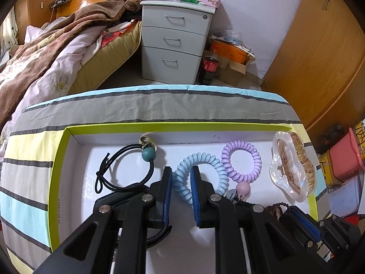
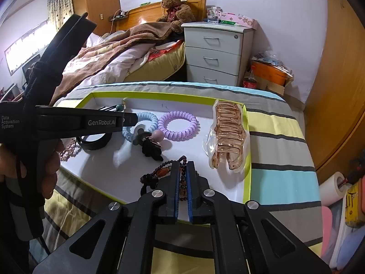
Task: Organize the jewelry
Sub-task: 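Open both grippers to drop the hair tie and bracelet into the lid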
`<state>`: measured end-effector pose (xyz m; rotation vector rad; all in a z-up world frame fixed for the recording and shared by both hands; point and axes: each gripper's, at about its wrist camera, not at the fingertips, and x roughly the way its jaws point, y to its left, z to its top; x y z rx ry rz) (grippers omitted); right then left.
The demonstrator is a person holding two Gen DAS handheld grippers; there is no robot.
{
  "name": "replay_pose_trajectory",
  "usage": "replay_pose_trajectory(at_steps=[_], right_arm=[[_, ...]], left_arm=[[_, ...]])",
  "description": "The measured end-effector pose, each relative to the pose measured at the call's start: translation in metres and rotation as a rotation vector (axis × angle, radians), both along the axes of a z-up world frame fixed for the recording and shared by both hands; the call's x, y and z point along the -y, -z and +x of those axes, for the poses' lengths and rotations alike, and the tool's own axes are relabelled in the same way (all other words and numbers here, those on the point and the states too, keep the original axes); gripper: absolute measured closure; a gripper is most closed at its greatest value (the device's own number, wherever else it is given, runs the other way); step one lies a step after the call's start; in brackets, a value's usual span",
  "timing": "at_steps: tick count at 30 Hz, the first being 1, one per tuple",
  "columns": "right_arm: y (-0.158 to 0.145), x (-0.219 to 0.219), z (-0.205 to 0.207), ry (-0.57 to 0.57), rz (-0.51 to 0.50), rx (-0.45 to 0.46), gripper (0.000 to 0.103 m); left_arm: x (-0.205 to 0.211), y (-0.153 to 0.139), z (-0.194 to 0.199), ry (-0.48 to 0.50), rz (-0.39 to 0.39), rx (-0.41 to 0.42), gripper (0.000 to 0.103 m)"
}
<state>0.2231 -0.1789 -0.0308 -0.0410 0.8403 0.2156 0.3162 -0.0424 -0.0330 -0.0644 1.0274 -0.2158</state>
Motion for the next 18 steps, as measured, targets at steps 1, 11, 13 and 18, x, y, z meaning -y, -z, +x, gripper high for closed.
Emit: replay_pose_trajectory(at_steps=[1, 11, 13, 18], right_arm=[[0.0001, -0.0001, 0.0002, 0.001, -0.003, -0.001, 0.096], [0.0000, 0.0006, -0.0006, 0.008, -0.015, 0.007, 0.089], [-0.0009, 0.0012, -0.0014, 0.010, -0.012, 0.009, 0.086], [-0.0040, 0.0014, -0.0042, 0.006, -0.003, 0.018, 0.061]], left_arm=[[0.0005, -0.0007, -0.0010, 0.000, 0.000, 0.000, 0.082], [0.0032, -0.0052, -0.0052, 0.004, 0.011, 0.009, 0.070], [0.0034, -0.0052, -0.0061, 0.003, 0.013, 0.009, 0.068], [0.0020, -0.0085, -0.0094, -0.002, 0.011, 0.013, 0.064]])
